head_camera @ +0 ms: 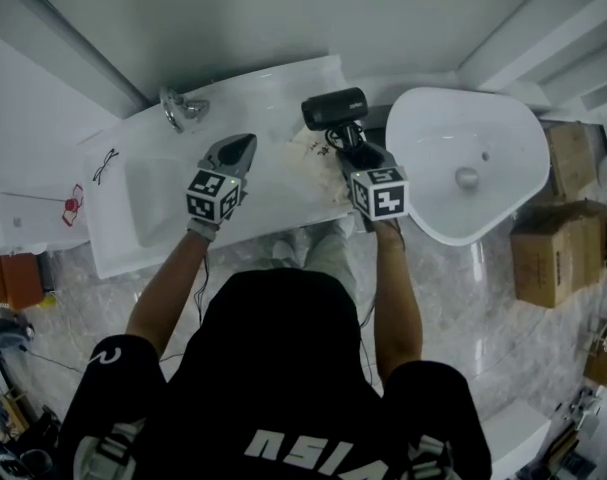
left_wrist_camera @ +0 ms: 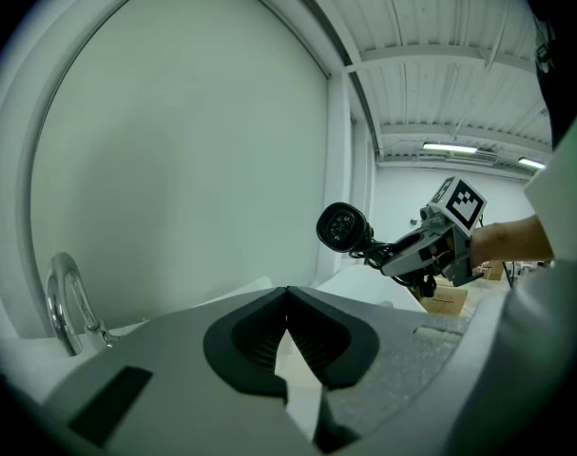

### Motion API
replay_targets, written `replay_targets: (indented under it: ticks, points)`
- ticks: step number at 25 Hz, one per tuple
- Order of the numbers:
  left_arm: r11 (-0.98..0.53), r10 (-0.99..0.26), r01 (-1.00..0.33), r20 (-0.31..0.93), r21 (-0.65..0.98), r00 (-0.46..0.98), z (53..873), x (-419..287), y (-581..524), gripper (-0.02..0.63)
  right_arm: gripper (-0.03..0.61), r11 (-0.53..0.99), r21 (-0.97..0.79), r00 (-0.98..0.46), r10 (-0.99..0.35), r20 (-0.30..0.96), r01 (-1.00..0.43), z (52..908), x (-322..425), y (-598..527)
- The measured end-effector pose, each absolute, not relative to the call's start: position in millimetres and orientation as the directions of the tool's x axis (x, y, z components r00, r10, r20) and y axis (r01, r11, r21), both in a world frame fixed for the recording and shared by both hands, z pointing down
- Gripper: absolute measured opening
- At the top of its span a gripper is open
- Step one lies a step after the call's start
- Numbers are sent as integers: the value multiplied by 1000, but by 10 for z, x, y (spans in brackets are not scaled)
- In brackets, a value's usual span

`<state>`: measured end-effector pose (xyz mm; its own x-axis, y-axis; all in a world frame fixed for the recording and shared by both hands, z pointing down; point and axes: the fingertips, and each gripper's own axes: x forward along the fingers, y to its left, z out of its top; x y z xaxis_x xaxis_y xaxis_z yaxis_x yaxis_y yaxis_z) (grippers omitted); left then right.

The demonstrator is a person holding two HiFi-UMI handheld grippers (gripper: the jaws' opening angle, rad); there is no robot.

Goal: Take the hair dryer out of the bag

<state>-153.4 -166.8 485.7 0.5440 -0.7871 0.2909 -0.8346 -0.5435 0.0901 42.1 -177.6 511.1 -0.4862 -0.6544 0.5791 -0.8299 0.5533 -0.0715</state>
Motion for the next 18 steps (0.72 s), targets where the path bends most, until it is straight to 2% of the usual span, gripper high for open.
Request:
replay_targets:
  ticks: [18]
  points:
    - [-556, -761, -816, 298, 157, 576, 5041, -1418, -1816, -2, 199, 527, -71, -420, -581, 697, -847, 5988, 387, -2195]
